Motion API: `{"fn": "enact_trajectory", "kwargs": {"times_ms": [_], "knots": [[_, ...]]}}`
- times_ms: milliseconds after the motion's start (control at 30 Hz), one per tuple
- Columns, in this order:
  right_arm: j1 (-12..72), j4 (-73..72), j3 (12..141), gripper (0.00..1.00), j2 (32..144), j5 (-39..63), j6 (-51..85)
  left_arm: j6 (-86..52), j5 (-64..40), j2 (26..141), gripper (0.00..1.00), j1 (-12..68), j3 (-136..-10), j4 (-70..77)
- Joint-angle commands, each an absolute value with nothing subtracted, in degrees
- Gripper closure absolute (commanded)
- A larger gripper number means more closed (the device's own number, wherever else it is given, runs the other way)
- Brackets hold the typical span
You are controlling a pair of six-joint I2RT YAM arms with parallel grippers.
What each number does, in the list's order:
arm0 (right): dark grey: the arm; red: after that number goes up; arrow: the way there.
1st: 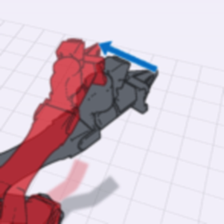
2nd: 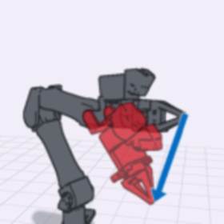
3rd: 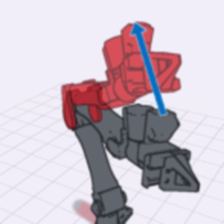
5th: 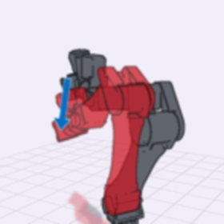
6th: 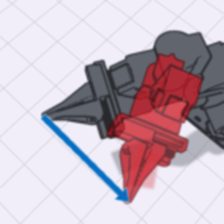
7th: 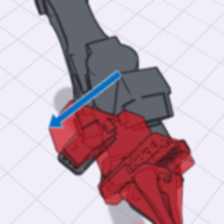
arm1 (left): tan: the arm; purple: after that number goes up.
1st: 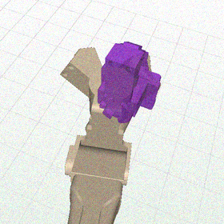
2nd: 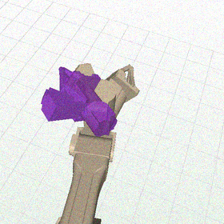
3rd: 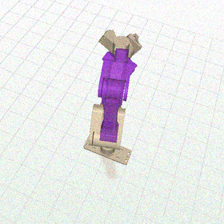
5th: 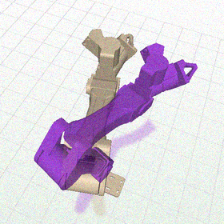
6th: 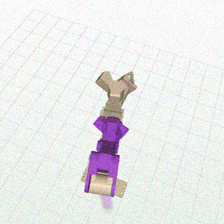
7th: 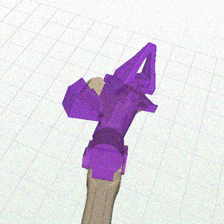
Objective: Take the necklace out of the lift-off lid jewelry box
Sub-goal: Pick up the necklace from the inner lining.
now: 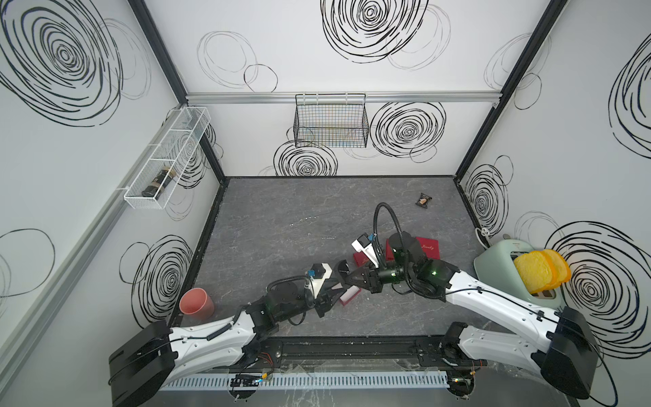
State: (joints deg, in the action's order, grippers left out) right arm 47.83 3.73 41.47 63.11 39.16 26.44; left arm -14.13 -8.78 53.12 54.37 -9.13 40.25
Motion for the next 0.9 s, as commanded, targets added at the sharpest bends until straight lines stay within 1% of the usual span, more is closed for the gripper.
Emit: {"fn": "enact_trajectory", "kwargs": {"times_ms": [0,133,233,433,533,567,667,733,800,867], "knots": [[47.64,1.50,40.61,0.90,62.05,40.86,26.69,-13.13,-8.23,53.59,0.59,54.67,-11.16,44.88],[47.57,1.20,40.12,0.90,62.07,41.02,26.67,-13.29,-8.60,53.77,0.62,54.67,-11.43,46.03],[47.55,1.12,39.95,0.90,61.90,41.22,26.81,-13.45,-8.99,54.12,0.67,54.67,-11.52,46.49],[47.56,0.79,39.75,0.90,61.70,41.22,26.81,-13.93,-9.53,54.68,0.80,54.67,-11.11,48.32],[47.38,0.84,39.48,0.90,61.60,40.95,26.86,-14.32,-9.53,54.67,0.88,54.67,-10.99,48.95],[47.30,0.79,39.40,0.90,61.46,40.74,26.89,-14.29,-9.46,54.67,0.89,54.67,-11.02,48.95],[46.79,0.80,39.29,0.90,61.05,40.31,26.91,-14.33,-7.90,54.12,0.94,54.67,-10.84,48.78],[46.37,1.04,39.21,0.90,60.70,40.00,26.89,-14.39,-6.20,53.08,0.95,54.67,-10.43,48.78],[45.73,1.14,38.87,0.90,60.23,39.90,26.89,-14.51,-4.67,51.76,1.00,54.67,-9.96,48.25],[44.99,1.15,38.27,0.90,59.71,39.81,26.98,-14.58,-3.27,50.40,1.00,54.51,-10.01,46.87]]}}
